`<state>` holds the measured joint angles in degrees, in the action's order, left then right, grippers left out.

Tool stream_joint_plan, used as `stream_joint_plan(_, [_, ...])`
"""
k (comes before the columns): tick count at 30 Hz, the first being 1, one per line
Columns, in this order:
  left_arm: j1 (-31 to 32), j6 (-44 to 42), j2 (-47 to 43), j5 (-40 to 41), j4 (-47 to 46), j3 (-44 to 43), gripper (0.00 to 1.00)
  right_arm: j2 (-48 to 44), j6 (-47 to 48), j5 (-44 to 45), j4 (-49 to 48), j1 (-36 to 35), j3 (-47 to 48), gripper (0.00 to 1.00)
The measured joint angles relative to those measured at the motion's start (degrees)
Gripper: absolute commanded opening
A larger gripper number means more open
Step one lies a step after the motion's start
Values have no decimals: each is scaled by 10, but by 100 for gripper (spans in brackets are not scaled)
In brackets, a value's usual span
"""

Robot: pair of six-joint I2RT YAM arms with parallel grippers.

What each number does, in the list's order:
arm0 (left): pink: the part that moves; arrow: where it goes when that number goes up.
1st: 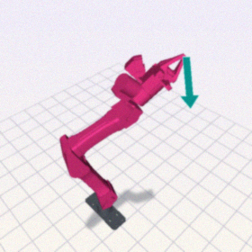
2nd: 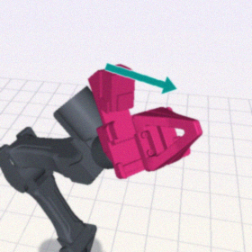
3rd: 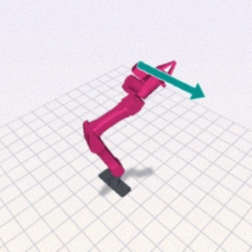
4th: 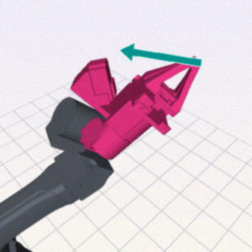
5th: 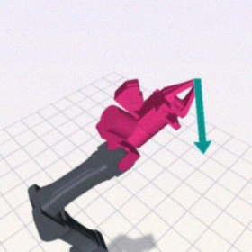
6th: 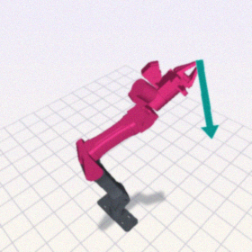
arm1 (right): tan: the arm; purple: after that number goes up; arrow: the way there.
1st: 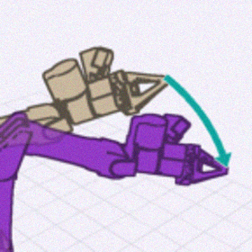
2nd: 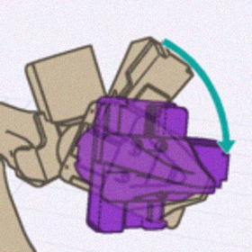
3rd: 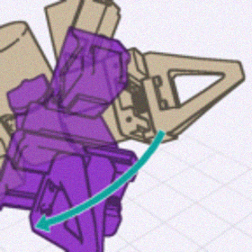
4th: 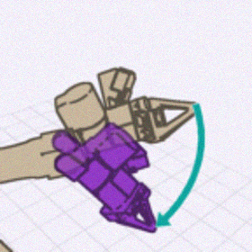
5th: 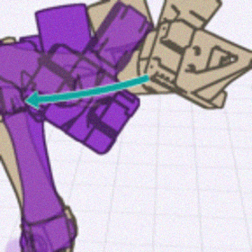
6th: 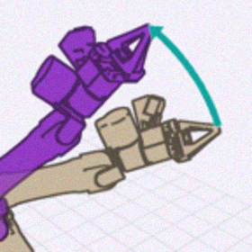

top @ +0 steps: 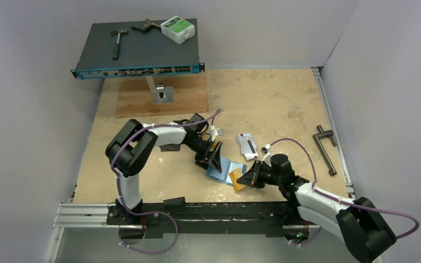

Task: Put the credit cards into the card holder
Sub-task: Insert the credit card into the card holder.

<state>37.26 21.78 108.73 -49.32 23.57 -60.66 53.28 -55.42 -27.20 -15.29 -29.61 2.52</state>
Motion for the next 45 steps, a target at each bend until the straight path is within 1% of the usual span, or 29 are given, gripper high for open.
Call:
stream_joint_plan(3, [0,10,10,-3,-7,0,35,7,-1,0,-9,0,-3,0])
stream_joint_plan(4, [0,14,14,-1,-9,0,24,10,-1,-1,-12,0,-4,0])
stream_joint_plan(5, [0,16,18,-2,-14,0,20,13,-2,-3,-17,0,-5,0])
stream_joint_plan(9, [0,23,24,-2,-23,0,18,16,-2,-6,-28,0,-9,0])
stream_joint_plan(10, [0,23,24,-2,-26,0,15,16,-2,-6,-29,0,-9,0])
stream_joint_plan(14, [0,28,24,-2,-40,3,15,9,-5,-6,-33,0,-10,0])
stream_joint_plan(19, [0,43,17,-4,-72,25,17,-32,-7,11,-37,0,-10,0])
stream_joint_plan(22, [0,55,12,-6,-92,39,22,-48,-9,28,-54,0,-10,0])
stream_joint_plan(25, [-2,66,12,-7,-106,50,27,-24,-9,36,-79,0,-10,0])
stream_joint_plan(29, [-11,82,13,-22,-120,53,27,55,-9,37,-125,0,-10,0])
stream_joint_plan(30, [-14,87,13,-26,-127,53,26,76,-9,36,-138,0,-10,0])
stream_joint_plan(31, [-17,89,13,-29,-133,53,18,96,-9,35,-153,0,-10,0])
stream_joint_plan(32, [-20,91,13,-34,-137,53,4,110,-9,34,-164,0,-10,0])
stream_joint_plan(33, [-22,93,13,-38,-140,53,0,125,-9,31,-181,0,-10,0])
stream_joint_plan(34, [-24,95,13,-45,-141,53,12,140,-9,29,-197,0,-10,0])
stream_joint_plan(35, [-25,93,13,-48,-141,52,20,151,-9,25,-210,0,-10,0])
stream_joint_plan(39, [-28,90,13,-57,-134,44,25,158,-6,21,-225,0,-9,0])
stream_joint_plan(42, [-28,89,13,-60,-131,38,33,140,-1,22,-215,0,-9,0])
stream_joint_plan(45, [-29,88,12,-60,-131,38,34,114,2,23,-203,0,-9,0])
